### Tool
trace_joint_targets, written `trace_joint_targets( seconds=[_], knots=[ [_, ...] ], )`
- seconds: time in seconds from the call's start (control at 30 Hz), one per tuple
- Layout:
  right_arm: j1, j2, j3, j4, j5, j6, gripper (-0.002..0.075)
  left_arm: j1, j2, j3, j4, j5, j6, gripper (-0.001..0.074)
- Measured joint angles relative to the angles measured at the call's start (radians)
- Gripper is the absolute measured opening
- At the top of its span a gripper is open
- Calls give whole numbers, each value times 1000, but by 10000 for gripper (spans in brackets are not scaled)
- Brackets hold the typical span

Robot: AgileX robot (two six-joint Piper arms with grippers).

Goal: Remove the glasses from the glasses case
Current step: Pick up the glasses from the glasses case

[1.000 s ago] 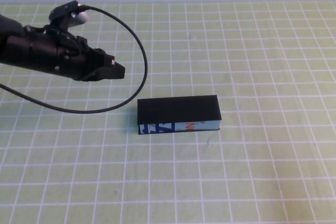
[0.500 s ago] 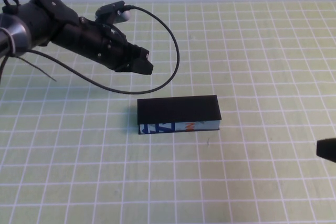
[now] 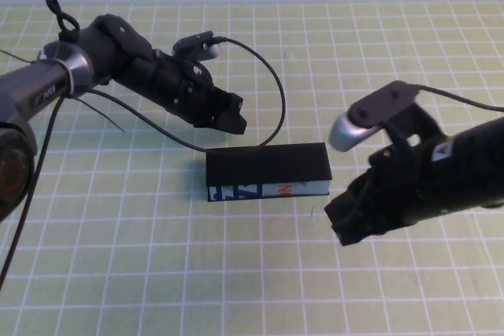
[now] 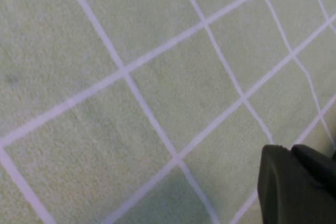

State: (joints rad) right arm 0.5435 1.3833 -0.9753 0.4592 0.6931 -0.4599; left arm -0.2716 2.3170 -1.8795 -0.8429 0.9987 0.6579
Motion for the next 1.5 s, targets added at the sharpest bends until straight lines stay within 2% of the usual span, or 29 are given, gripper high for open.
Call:
trace_joint_targets(
  seconds=[0.13,0.3,0.4,0.57,0.67,0.9,1.3,1.5],
  knots=[
    [58,98,-83,-123,-30,-14,-17,-5,16,-1,6,8,-4,-4],
    [73,206,-197,-213,-40,-35,-17,-7,22,-2,12,13,-4,-4],
    [74,260,-248,-239,-46,-137,-17,-7,22,-2,17,14,-8,-4],
    [74,325,-275,-252,-65,-414,-13,-7,32,-2,18,34,-17,-4],
    [74,349,-275,-255,-82,-504,18,-7,37,-4,16,40,-20,-4],
    [74,385,-275,-255,-166,-591,179,-7,37,-6,16,42,-20,-4],
    [74,490,-275,-275,-309,-642,260,-7,37,-6,16,42,-20,-4],
    [74,514,-281,-304,-355,-645,269,-7,37,-6,16,42,-22,-4]
  ],
)
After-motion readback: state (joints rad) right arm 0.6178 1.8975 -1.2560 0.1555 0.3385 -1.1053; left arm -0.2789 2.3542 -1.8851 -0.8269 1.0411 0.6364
